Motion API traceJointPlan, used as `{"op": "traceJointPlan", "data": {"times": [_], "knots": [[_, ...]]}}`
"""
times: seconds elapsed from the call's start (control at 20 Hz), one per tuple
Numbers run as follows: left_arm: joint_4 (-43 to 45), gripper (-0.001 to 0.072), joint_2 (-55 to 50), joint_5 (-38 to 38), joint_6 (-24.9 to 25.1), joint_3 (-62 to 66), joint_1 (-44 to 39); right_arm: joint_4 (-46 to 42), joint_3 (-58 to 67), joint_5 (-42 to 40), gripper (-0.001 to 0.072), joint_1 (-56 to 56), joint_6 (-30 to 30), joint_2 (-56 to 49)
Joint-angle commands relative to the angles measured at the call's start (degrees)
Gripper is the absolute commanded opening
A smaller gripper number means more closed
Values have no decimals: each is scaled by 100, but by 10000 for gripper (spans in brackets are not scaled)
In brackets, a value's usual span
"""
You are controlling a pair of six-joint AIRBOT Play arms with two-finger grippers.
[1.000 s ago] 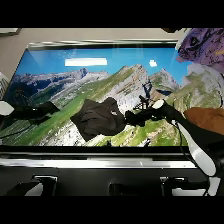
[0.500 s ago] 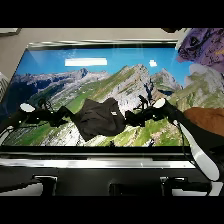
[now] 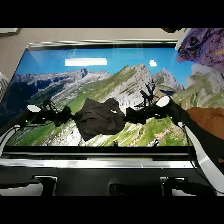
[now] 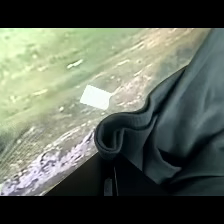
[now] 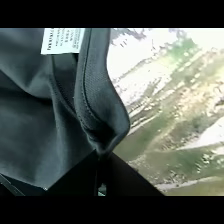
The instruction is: Fold the clothes and pants, and hang the long-sleeved shirts on hangers.
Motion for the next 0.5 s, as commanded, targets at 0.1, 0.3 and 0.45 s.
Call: {"op": "traceJointPlan", "data": {"times": [0.1, 0.3, 0.45], "knots": [[302, 12, 590, -339, -55, 603, 262, -833, 492, -181, 31, 4, 236, 669], [1843, 12, 1827, -883, -957, 2028, 765, -2643, 2114, 63, 31, 4, 732, 1274], [2767, 13, 2767, -1316, -1316, 3119, 999, -3327, 3397, 413, 31, 4, 726, 1788]]}}
